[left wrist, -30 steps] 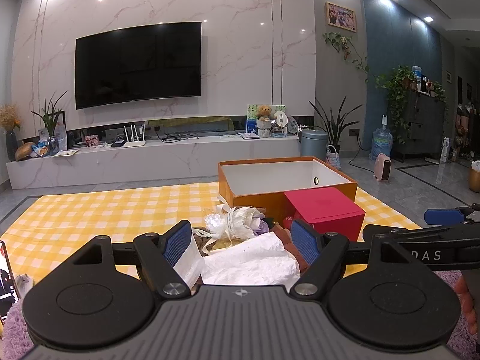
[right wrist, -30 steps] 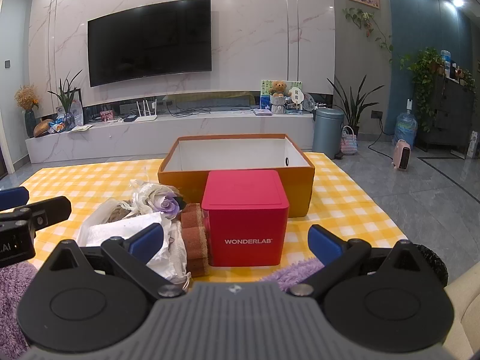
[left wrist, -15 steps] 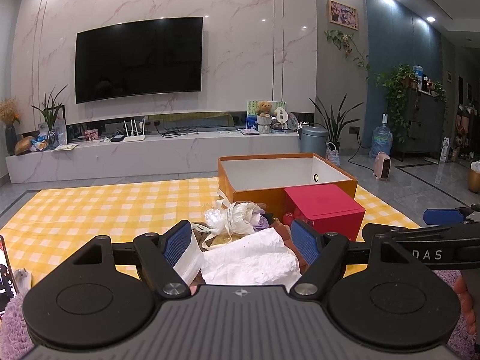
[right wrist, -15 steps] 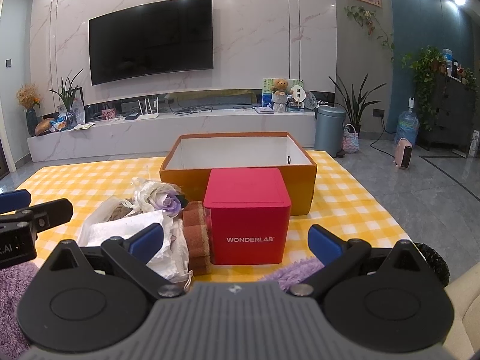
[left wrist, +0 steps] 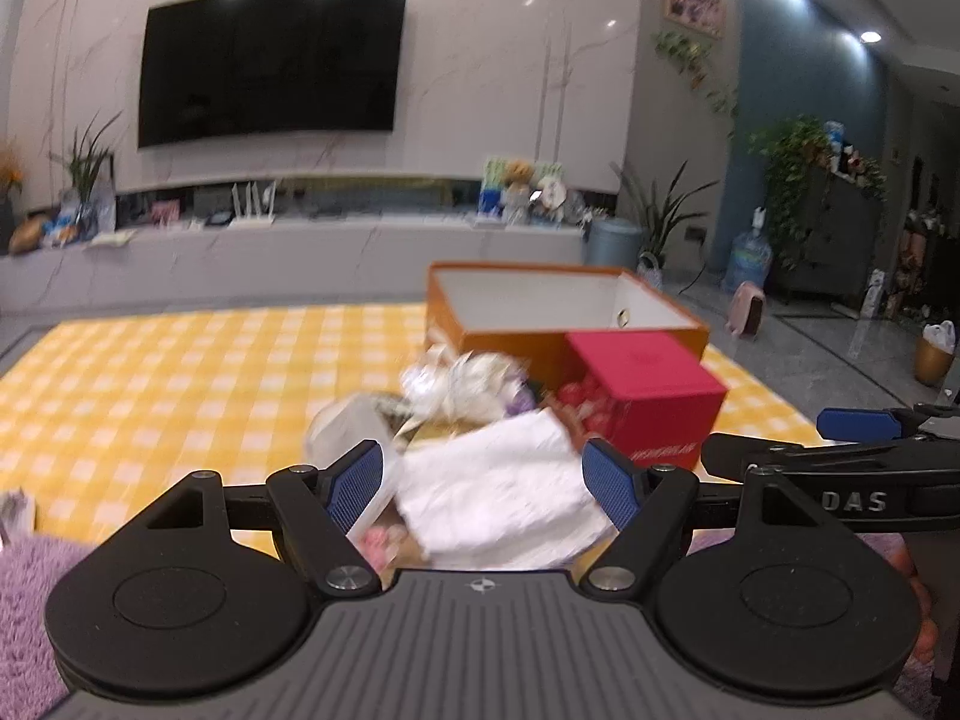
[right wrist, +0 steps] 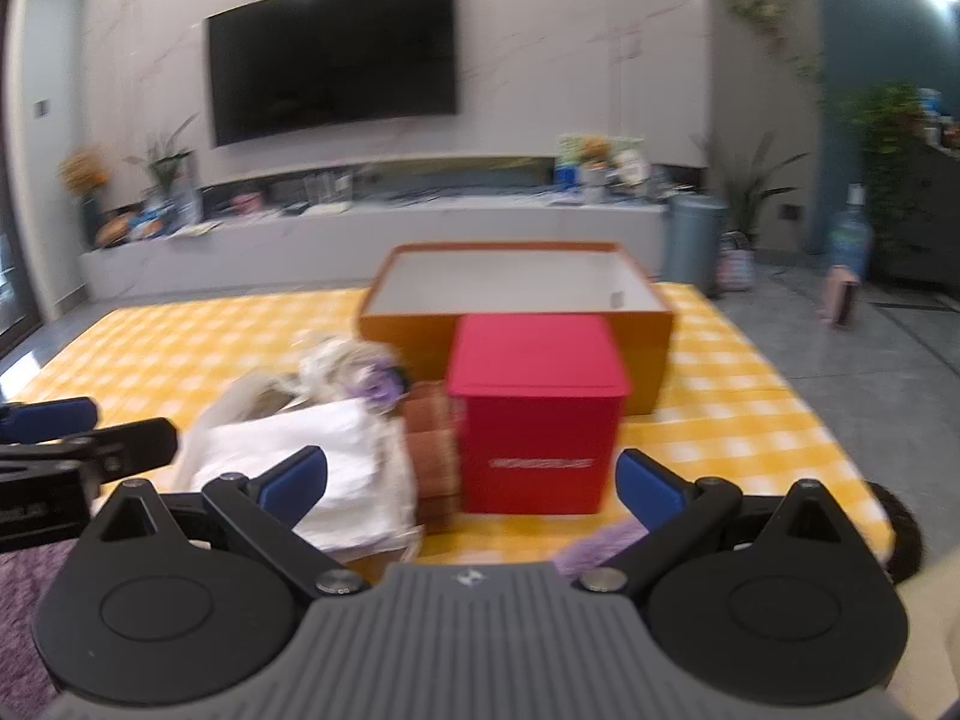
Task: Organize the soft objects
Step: 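Grasp the white mesh bag with the left gripper while the right grasps white tissue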
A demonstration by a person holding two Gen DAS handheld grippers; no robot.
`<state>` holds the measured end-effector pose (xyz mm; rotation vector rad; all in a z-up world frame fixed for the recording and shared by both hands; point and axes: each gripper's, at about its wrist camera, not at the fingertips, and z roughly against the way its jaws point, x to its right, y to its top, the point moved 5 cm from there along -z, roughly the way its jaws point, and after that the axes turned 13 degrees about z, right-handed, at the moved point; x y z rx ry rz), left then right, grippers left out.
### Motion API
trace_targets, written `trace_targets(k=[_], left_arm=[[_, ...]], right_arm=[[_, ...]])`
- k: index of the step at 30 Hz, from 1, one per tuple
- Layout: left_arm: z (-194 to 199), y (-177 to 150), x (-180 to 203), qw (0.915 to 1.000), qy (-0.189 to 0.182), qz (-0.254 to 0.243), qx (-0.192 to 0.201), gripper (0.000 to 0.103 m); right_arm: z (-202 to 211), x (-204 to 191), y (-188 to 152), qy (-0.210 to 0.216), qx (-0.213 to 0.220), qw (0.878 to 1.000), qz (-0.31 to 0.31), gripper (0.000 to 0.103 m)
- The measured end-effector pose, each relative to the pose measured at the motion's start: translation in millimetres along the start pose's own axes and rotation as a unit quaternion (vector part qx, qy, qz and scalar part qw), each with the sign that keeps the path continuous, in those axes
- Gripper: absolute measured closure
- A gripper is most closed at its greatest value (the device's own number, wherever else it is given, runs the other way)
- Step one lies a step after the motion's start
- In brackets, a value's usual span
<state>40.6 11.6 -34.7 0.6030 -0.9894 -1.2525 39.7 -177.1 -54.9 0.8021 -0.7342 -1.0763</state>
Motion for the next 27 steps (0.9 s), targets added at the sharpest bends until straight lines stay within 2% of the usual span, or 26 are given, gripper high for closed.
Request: trace_targets(k=[3, 8, 14, 18, 22, 27], left_arm=[[-7, -3, -14, 0.9994, -0.001, 0.016, -0.032, 0.015], [-18, -8, -36, 0.996, 0.013, 0.028, -0.084, 0.023], [-26, -15, -52, 0.9929, 0.043, 0.01, -0.111, 0.029], [-30, -17, -62, 0.991, 0.047, 0.025, -0.123, 0.028], [-34, -22, -68, 0.9903, 0.031, 0.033, -0.132, 0.028], [-38, -19, -79, 0.9885, 0.022, 0.071, -0.131, 0.028]], right_arm=[[-11, -13, 1, 0.041, -0.009, 0.999, 0.017, 0.003], [-32, -38, 3, 0.093, -0.035, 0.993, 0.067, 0.003], [-54, -69, -1, 0.126, -0.055, 0.98, 0.147, 0.003], [-62, -88, -7, 0.148, -0.052, 0.968, 0.198, 0.003], [-66, -104, -9, 0.145, -0.031, 0.956, 0.254, 0.003], [-81, -122, -17, 0.145, -0.024, 0.928, 0.341, 0.003]])
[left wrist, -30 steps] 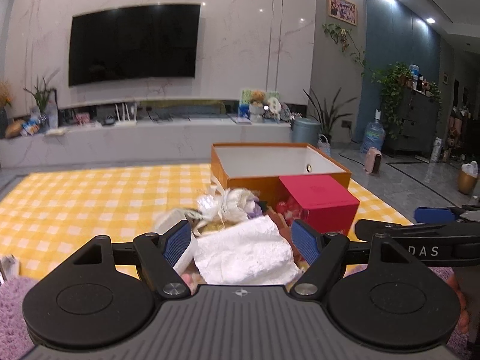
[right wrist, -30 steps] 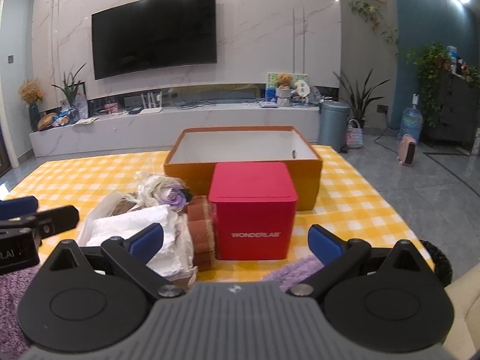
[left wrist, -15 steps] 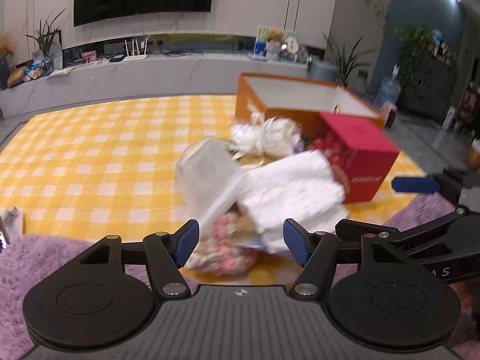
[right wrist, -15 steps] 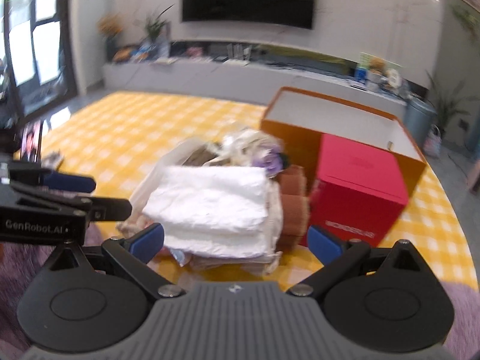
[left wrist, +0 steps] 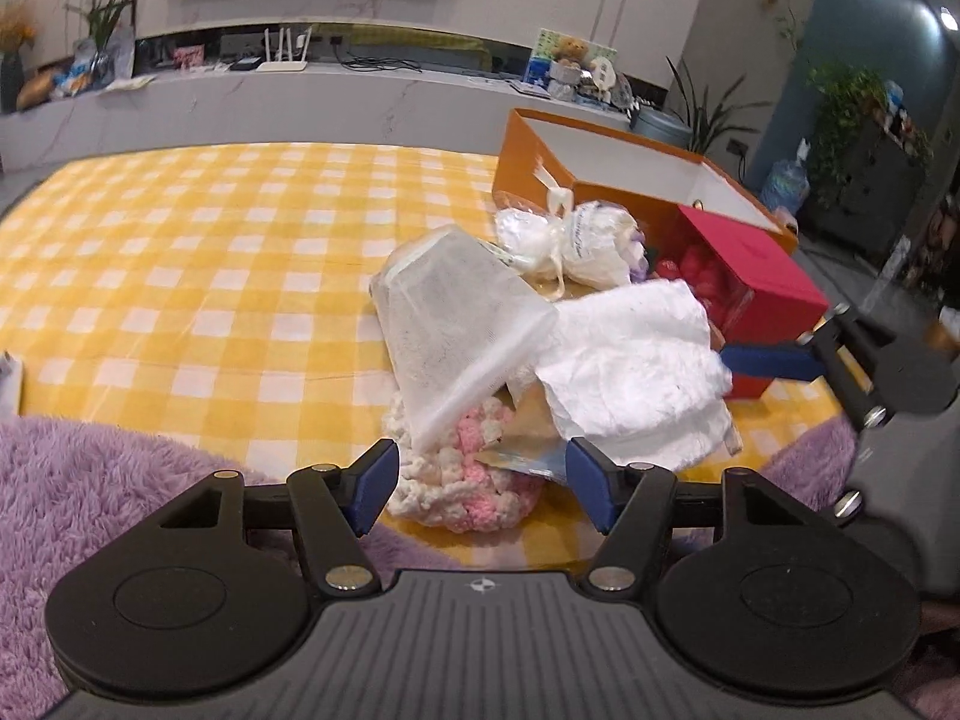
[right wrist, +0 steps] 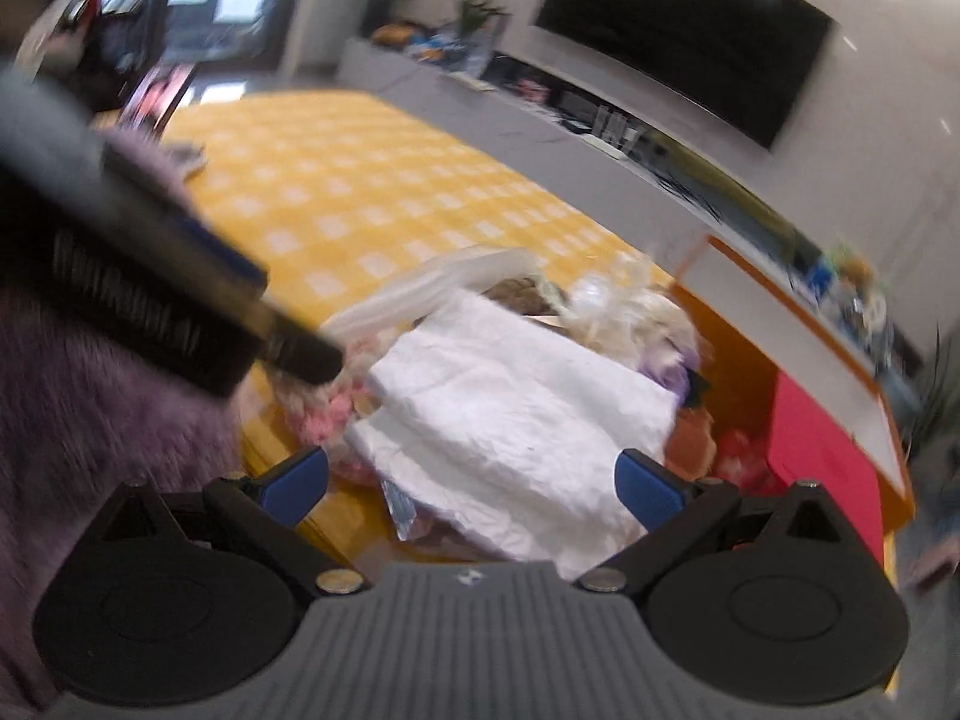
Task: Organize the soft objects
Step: 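Grasp the white mesh bag with the left gripper while the right grasps white tissue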
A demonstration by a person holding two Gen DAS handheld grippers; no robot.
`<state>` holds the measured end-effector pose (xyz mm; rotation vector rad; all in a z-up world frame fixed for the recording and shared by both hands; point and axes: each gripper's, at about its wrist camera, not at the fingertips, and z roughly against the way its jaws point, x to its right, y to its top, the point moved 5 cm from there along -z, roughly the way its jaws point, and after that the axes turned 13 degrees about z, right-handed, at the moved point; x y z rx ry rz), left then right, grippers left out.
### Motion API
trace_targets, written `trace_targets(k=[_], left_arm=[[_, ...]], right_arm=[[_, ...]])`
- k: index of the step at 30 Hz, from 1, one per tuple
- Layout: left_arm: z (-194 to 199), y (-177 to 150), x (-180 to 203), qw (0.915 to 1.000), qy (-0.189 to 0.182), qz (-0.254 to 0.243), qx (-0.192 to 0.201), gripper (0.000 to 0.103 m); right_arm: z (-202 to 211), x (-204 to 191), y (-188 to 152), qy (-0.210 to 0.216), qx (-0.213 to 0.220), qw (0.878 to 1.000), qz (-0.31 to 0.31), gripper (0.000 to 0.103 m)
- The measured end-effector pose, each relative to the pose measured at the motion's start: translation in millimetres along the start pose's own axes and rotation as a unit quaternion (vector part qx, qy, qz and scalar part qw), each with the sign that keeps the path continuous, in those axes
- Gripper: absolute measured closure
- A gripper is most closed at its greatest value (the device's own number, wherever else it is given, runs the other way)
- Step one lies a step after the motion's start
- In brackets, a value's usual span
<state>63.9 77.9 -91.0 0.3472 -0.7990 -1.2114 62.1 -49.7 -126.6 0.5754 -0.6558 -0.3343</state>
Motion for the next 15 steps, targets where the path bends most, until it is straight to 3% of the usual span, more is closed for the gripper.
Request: trace_targets(k=[2, 4, 11, 15], left_arm=[[0, 2, -2, 1.0, -0.005, 0.007, -0.001, 0.027], [-2, 3, -3, 0.9999, -0.007, 0.007, -0.002, 0.027], [-7, 4, -4, 0.9998, -0.014, 0.013, -0.007, 0.026], [-8, 5, -5, 0.9997, -0.017, 0.013, -0.007, 0.024]], right_arm=[[-10, -2, 1, 0.001, -0.001, 1.0, 0.024, 0.004], [-17, 2, 2, 0.011, 0.0, 1.0, 0.022, 0.014], [-36, 34, 7, 0.033, -0.009, 0.998, -0.048, 0.036], [-35, 54, 2, 0.064, -0.004, 0.99, -0.129, 0.053]])
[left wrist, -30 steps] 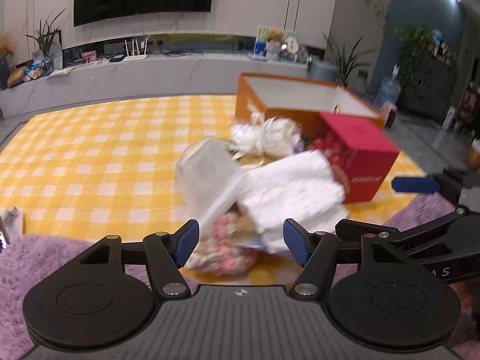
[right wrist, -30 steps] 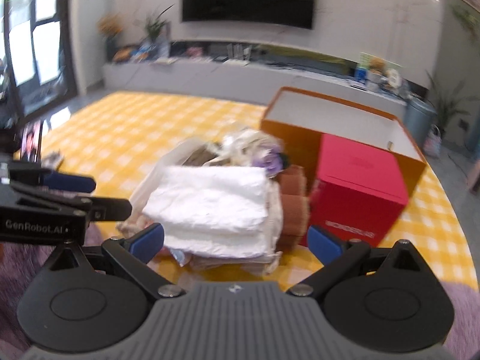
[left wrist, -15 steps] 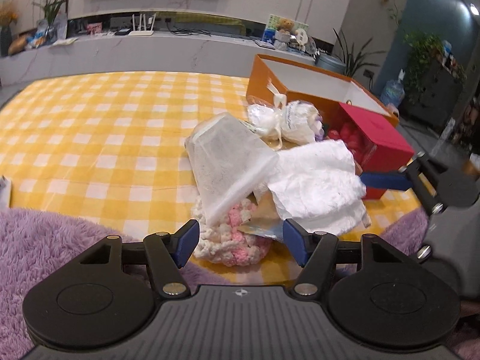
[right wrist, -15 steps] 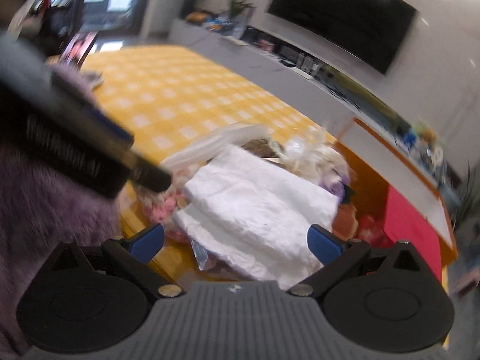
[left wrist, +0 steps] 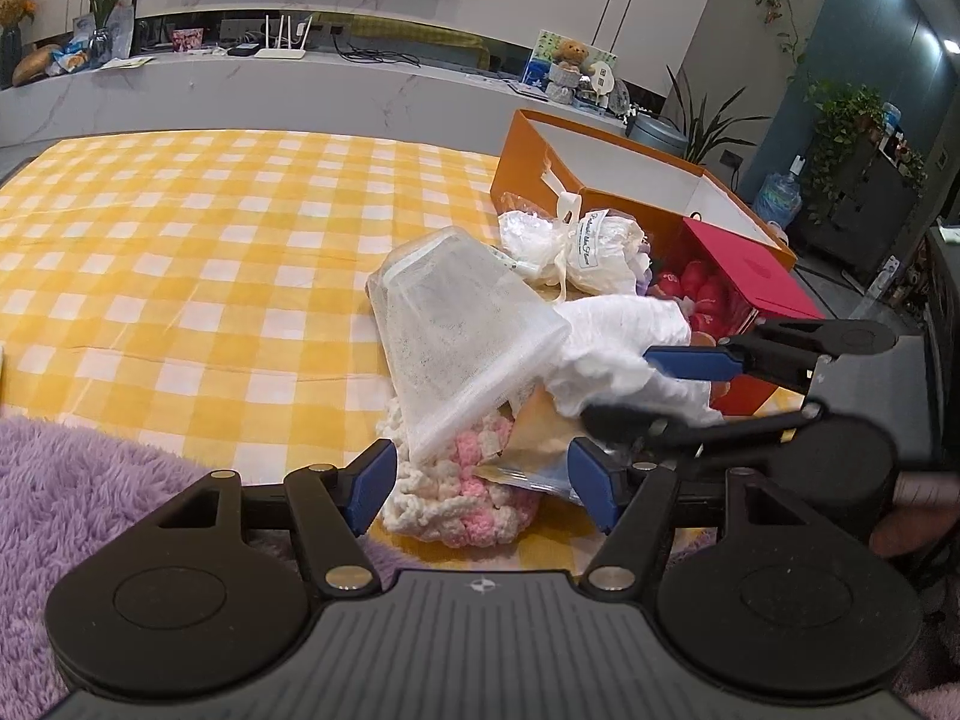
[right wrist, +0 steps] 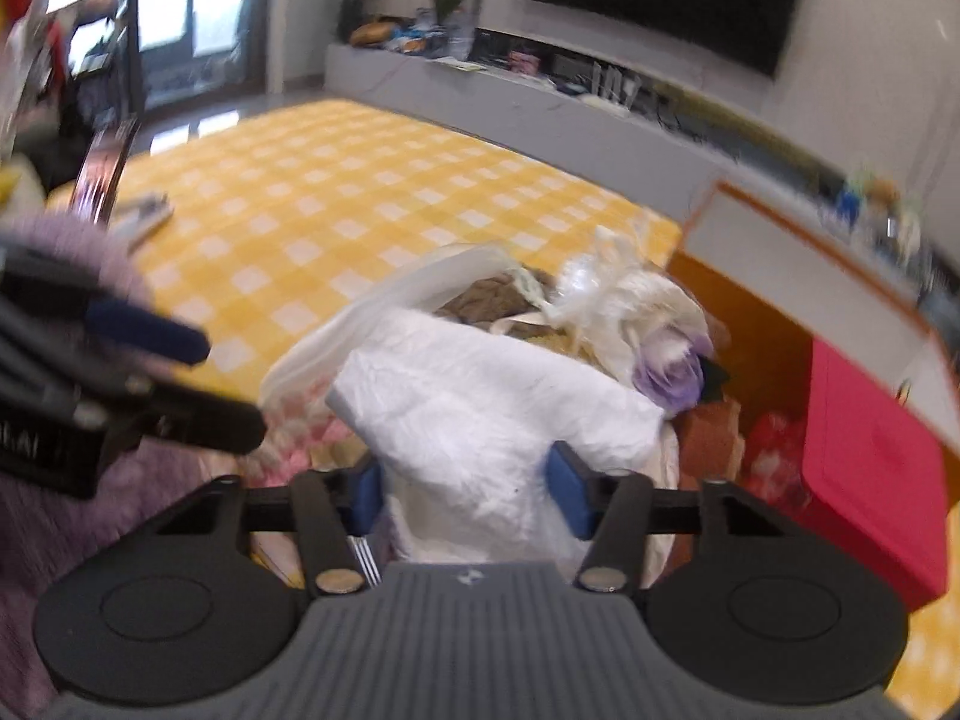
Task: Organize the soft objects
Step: 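Grasp the white mesh bag with the left gripper while the right grasps white tissue, then carry both items over the orange box and open both grippers to drop them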
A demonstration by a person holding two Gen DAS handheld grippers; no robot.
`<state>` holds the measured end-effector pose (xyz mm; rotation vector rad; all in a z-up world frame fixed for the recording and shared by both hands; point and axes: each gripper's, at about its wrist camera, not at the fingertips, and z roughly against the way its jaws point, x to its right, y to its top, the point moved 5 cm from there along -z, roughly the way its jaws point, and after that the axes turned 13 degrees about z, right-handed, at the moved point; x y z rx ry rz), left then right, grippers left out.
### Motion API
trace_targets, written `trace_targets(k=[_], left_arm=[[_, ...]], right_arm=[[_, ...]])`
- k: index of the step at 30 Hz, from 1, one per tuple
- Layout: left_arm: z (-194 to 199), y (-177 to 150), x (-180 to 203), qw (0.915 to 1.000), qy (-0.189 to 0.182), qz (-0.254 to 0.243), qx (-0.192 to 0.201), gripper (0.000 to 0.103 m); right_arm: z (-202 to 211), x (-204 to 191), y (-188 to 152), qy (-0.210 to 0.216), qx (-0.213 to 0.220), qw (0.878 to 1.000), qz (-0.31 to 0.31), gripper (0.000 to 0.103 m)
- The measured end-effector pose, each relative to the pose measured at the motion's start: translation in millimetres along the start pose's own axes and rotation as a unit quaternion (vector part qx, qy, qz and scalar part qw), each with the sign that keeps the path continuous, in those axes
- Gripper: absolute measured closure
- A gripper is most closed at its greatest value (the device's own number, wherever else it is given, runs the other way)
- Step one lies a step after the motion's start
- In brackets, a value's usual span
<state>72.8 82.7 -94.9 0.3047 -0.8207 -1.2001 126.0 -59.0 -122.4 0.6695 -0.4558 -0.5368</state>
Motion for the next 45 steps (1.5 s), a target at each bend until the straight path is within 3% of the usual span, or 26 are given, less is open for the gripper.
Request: trace_targets(k=[2, 3, 7, 10, 18, 23, 32, 35, 37, 39, 40, 42, 44, 45], left_arm=[[-1, 1, 0, 1.0, -0.001, -0.004, 0.0, 0.023], [-1, 2, 1, 1.0, -0.001, -0.007, 0.001, 0.023], [-1, 6, 3, 0.9998, -0.002, -0.018, 0.005, 0.023], [-2, 11, 8, 0.9993, -0.001, -0.036, 0.007, 0.024], [-35, 19, 30, 0.9934, 0.029, -0.111, -0.004, 0.019], [-50, 38, 34, 0.9992, 0.011, -0.038, 0.003, 0.013], [-80, 38, 8, 0.9957, 0.088, 0.022, -0.018, 0.013], [-84, 35, 0, 0.9946, 0.087, 0.046, -0.032, 0.014], [-84, 35, -1, 0.9951, 0.075, 0.055, -0.034, 0.024], [-82, 35, 1, 0.996, 0.071, 0.044, -0.03, 0.047], [-81, 34, 3, 0.9963, 0.073, 0.037, -0.027, 0.053], [-80, 33, 6, 0.9968, 0.072, 0.026, -0.024, 0.081], [-77, 31, 8, 0.9971, 0.071, 0.015, -0.02, 0.098], [-75, 31, 8, 0.9974, 0.069, 0.013, -0.018, 0.099]], right_arm=[[3, 12, -2, 0.028, 0.009, 0.998, -0.055, 0.059], [6, 18, -3, 0.044, 0.016, 0.995, -0.091, 0.067], [13, 43, -7, 0.097, 0.034, 0.973, -0.207, 0.078], [16, 52, -8, 0.076, 0.039, 0.971, -0.225, 0.085], [20, 59, -7, 0.053, 0.056, 0.962, -0.263, 0.086], [16, 60, -17, 0.065, 0.051, 0.955, -0.284, 0.085], [12, 57, -20, 0.059, 0.045, 0.958, -0.276, 0.084], [7, 57, -23, 0.065, 0.043, 0.956, -0.281, 0.083], [5, 58, -24, 0.069, 0.041, 0.956, -0.284, 0.082], [5, 57, -24, 0.068, 0.041, 0.956, -0.282, 0.082], [5, 57, -23, 0.067, 0.041, 0.956, -0.281, 0.082], [5, 57, -22, 0.067, 0.042, 0.956, -0.283, 0.082], [4, 58, -23, 0.067, 0.042, 0.956, -0.282, 0.082], [5, 58, -22, 0.066, 0.042, 0.956, -0.282, 0.082]])
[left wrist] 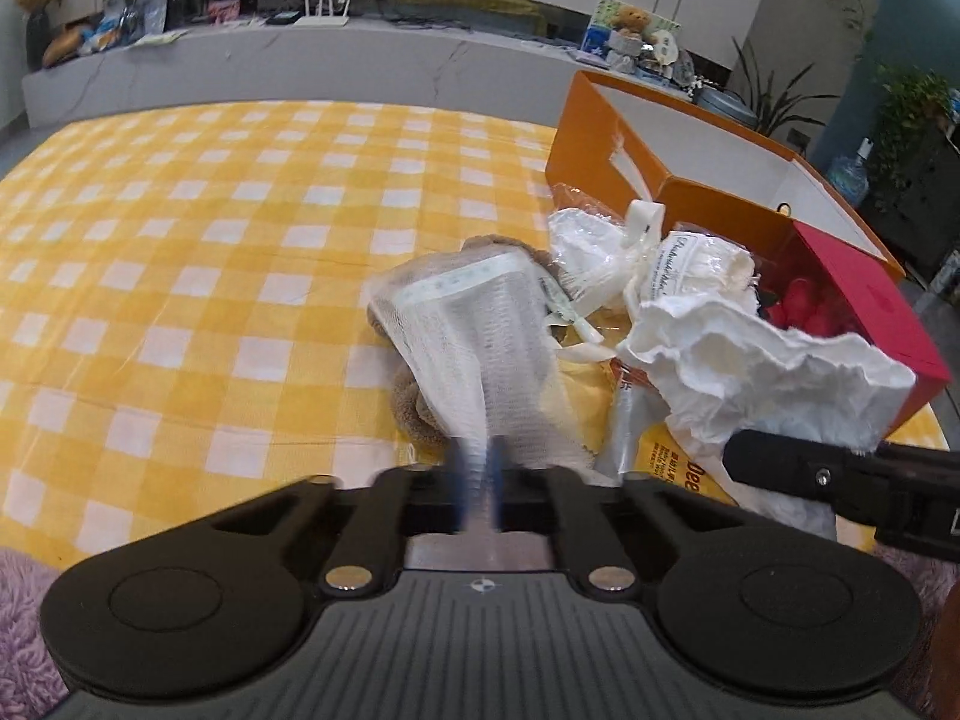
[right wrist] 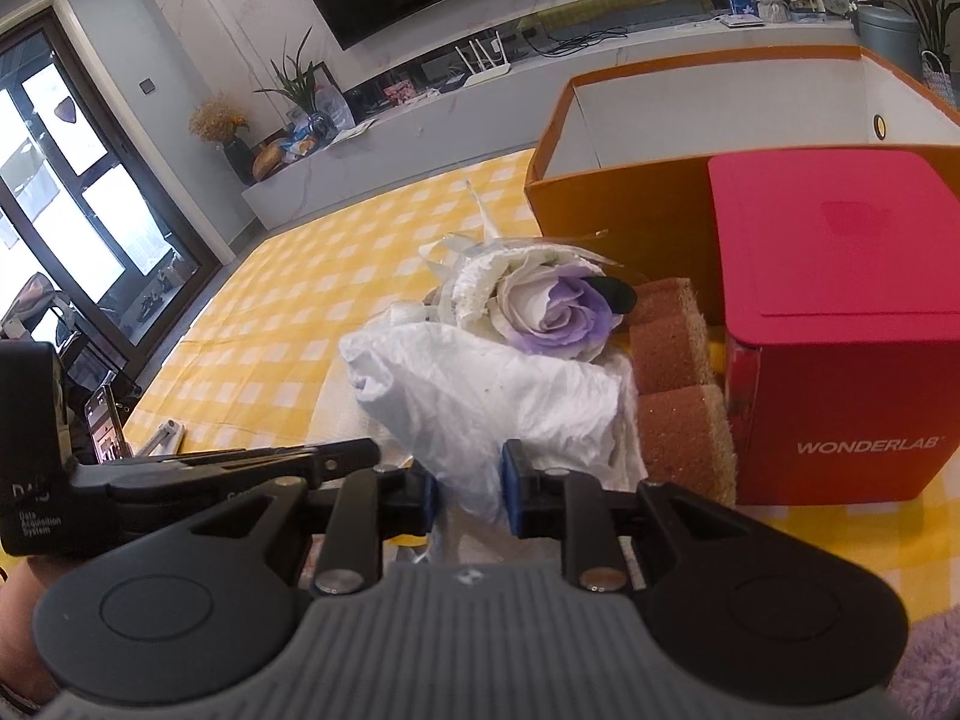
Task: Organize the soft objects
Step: 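Carry both items over the orange box and open both grippers to drop them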
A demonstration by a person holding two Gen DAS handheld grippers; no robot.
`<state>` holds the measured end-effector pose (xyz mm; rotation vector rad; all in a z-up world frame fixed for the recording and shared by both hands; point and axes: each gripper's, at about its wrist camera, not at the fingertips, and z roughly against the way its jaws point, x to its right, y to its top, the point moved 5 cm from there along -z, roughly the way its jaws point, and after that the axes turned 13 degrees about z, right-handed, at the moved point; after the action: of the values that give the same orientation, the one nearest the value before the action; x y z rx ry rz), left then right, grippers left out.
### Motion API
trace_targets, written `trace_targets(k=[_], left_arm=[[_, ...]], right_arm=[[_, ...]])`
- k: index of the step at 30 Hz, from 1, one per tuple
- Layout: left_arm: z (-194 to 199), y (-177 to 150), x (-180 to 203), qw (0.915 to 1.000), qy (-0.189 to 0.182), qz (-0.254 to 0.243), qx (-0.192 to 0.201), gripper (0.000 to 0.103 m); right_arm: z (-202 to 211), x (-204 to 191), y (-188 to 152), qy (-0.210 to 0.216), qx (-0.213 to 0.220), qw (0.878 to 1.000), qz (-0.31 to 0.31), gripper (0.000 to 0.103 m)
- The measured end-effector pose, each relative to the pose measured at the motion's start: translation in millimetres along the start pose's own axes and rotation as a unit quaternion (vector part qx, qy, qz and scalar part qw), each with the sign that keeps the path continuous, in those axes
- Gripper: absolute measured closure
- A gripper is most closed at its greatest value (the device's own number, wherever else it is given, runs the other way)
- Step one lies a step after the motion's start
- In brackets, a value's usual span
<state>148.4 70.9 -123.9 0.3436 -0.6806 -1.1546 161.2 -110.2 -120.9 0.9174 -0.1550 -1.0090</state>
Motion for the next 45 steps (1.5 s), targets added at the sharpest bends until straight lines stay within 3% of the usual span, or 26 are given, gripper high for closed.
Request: trace_targets(k=[14, 24, 27, 37, 45], left_arm=[[93, 28, 36, 0.9915, -0.061, -0.002, 0.115, 0.102], [117, 64, 89, 0.9801, -0.12, -0.041, 0.153, 0.101], [110, 79, 104, 0.9771, -0.132, -0.045, 0.16, 0.101], [48, 118, 146, 0.9779, -0.166, -0.049, 0.118, 0.102], [-4, 129, 161, 0.9809, -0.166, -0.059, 0.082, 0.102]], right_arm=[[71, -20, 35, -0.007, 0.093, 0.995, 0.045, 0.087], [122, 1, 86, -0.027, 0.154, 0.986, 0.065, 0.087], [125, 10, 101, -0.043, 0.158, 0.983, 0.078, 0.087], [92, 59, 159, -0.1, 0.131, 0.981, 0.102, 0.087], [39, 119, 192, -0.129, 0.094, 0.985, 0.07, 0.087]])
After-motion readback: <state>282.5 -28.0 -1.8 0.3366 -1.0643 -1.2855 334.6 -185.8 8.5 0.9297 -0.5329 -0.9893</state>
